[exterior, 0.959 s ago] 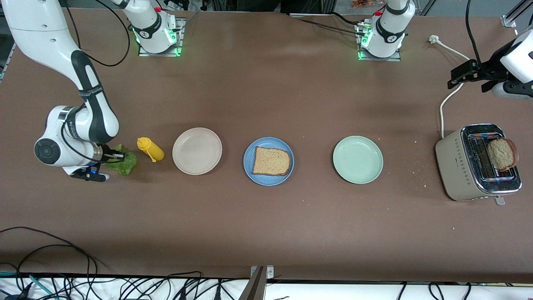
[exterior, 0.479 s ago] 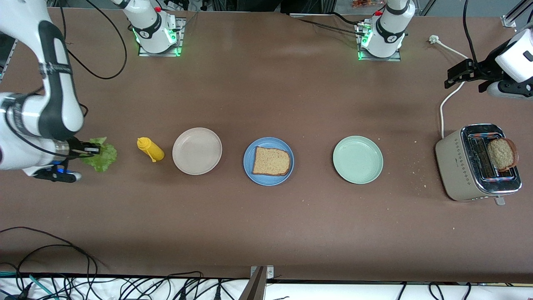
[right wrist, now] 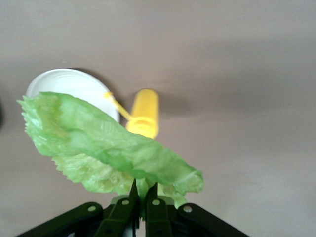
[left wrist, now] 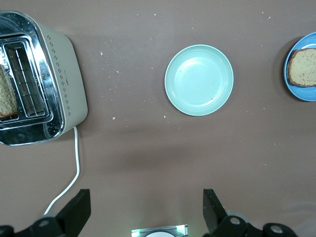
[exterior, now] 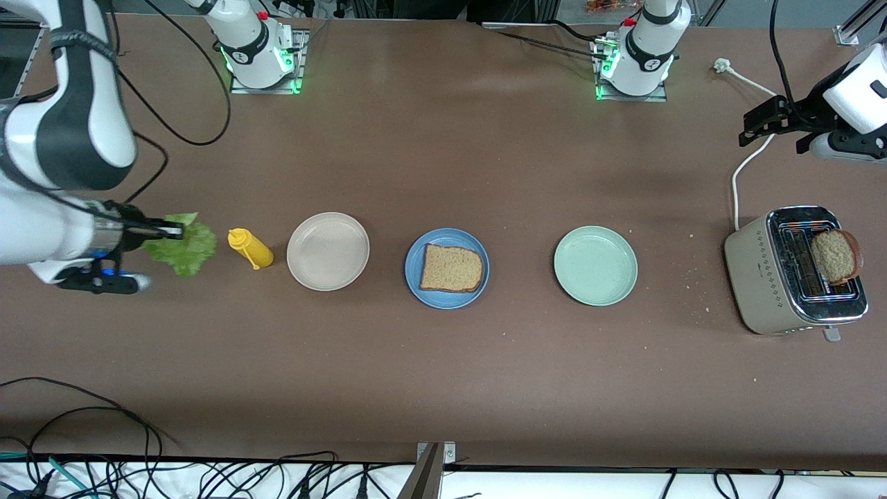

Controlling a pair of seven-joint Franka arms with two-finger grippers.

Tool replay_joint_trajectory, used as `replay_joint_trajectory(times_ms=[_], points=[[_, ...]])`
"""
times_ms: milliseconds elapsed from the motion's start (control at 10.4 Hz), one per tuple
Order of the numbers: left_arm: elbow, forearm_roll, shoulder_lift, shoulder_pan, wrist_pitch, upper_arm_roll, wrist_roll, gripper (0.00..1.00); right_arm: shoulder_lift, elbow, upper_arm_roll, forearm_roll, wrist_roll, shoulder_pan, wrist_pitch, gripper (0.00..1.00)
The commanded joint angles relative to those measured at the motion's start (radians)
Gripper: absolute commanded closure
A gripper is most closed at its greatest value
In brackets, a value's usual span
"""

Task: Make sandwich in blue plate with both arms
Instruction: 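Carry the lettuce leaf over the blue plate with the right gripper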

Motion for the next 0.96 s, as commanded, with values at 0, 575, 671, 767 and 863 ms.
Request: replay_joint_trajectory(times_ms=[0, 575, 671, 767, 863], points=[[0.024, 0.032, 0.001, -0.002, -0.018, -0.012, 0.001, 0.0, 0.016, 0.031, 0.191, 0.008, 0.289, -0.003, 0.026, 0.99], [0.043, 0.032, 0.005, 0.009, -0.015, -0.009, 0.002, 0.0, 0.109, 0.022, 0.294, 0.09, 0.625, 0.119, 0.308, 0.99], [0.056, 0.032, 0.007, 0.009, -0.015, -0.007, 0.002, 0.0, 0.134, 0.022, 0.294, 0.09, 0.626, 0.144, 0.371, 0.99], [0.057, 0.032, 0.007, 0.009, -0.012, -0.007, 0.002, 0.0, 0.163, 0.019, 0.294, 0.09, 0.629, 0.168, 0.434, 0.99], [0.057, 0.034, 0.008, 0.009, -0.007, -0.007, 0.002, 0.0, 0.191, 0.021, 0.294, 0.09, 0.663, 0.206, 0.494, 0.99]])
